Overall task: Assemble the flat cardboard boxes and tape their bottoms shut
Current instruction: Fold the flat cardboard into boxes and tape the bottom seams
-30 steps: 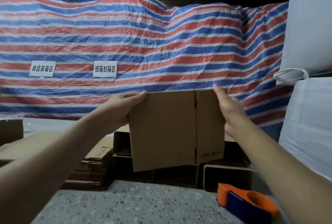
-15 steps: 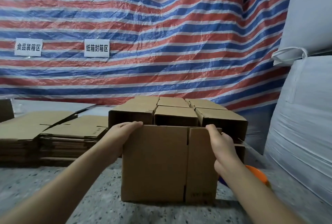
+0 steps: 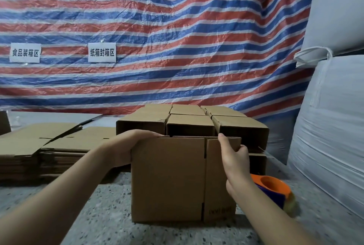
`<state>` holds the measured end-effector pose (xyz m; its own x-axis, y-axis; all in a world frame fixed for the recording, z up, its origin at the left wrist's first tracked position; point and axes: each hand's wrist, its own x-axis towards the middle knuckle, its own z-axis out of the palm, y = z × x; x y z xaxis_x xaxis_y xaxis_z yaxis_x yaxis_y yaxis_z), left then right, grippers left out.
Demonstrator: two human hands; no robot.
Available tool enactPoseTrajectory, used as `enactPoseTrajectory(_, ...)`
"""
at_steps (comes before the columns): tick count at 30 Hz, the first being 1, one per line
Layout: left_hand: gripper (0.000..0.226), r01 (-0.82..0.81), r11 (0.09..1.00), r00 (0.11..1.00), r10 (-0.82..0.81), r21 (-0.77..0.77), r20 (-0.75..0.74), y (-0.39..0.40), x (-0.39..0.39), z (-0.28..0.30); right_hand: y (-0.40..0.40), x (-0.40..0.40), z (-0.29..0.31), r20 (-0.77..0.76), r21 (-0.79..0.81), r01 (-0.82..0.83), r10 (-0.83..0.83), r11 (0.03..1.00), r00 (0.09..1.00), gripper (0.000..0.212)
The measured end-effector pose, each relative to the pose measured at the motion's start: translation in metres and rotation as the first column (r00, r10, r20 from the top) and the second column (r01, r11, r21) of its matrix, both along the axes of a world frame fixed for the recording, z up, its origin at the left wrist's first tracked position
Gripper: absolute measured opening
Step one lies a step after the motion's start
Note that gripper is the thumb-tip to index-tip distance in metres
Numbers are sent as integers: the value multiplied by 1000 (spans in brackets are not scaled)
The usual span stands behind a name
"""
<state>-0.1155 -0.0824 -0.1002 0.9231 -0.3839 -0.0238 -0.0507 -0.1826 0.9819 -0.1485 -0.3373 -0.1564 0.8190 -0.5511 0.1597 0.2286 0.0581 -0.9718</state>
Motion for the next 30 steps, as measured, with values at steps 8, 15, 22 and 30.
enactPoseTrajectory(8,22,-270,955,961,275,-125,23,-36,-13,7,-6,3,8,128,-30,-346,346,938,929,60)
enactPoseTrajectory(15,25,-419,853,906,414,-311,-85,-64,-20,-14,-36,16,-2,76,-76,-638,643,766,762,55)
enactPoseTrajectory(22,49,-325,836,944,313,-442,-103,-50,-20,-37,-42,14,-2,-29,-169,-614,619,771,785,74)
enactPoseTrajectory(30,50,-310,844,944,327,-438,-37,-65,-21,-46,-39,23,-7,60,21,-613,611,790,790,81)
